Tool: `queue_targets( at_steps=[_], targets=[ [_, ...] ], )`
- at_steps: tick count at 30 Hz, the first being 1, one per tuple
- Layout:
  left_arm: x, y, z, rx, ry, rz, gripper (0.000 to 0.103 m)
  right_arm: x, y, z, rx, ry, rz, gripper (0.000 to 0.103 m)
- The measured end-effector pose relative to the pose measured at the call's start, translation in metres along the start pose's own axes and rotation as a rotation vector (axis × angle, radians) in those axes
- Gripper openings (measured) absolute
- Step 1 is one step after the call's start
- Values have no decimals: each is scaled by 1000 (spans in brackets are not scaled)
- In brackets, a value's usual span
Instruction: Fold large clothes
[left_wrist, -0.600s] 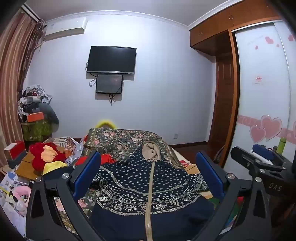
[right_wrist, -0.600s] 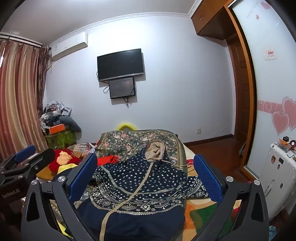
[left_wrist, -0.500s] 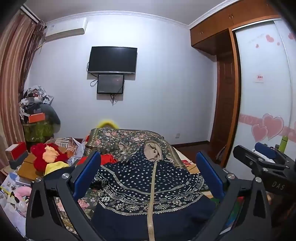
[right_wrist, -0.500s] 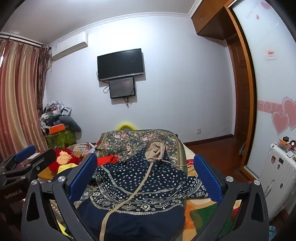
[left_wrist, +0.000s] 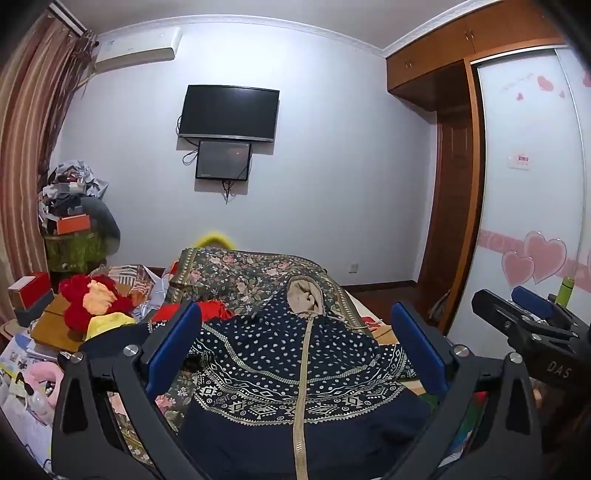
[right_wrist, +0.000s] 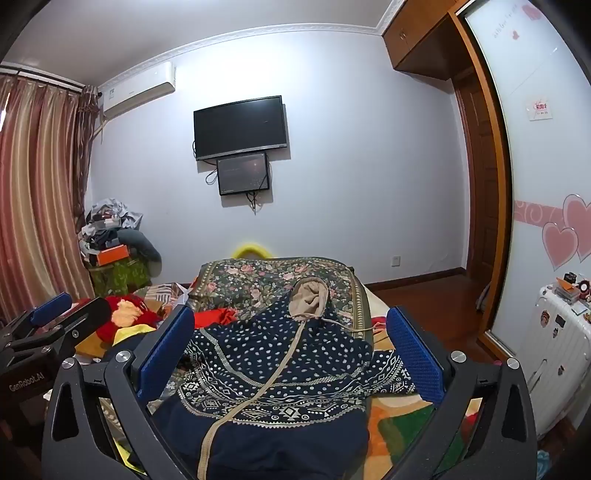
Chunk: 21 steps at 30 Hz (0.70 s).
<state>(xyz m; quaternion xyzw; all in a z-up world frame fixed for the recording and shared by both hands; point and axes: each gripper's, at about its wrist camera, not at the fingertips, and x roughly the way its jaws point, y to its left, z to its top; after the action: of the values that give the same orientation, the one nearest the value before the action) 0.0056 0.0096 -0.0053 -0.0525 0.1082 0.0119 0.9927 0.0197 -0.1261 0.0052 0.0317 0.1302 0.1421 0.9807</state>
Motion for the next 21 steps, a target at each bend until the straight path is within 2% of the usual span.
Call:
queue_targets(
  at_steps=[21],
  targets=[
    [2, 2, -3, -10, 0, -6, 103, 6, 1, -1, -5, 1, -3, 103]
  ],
)
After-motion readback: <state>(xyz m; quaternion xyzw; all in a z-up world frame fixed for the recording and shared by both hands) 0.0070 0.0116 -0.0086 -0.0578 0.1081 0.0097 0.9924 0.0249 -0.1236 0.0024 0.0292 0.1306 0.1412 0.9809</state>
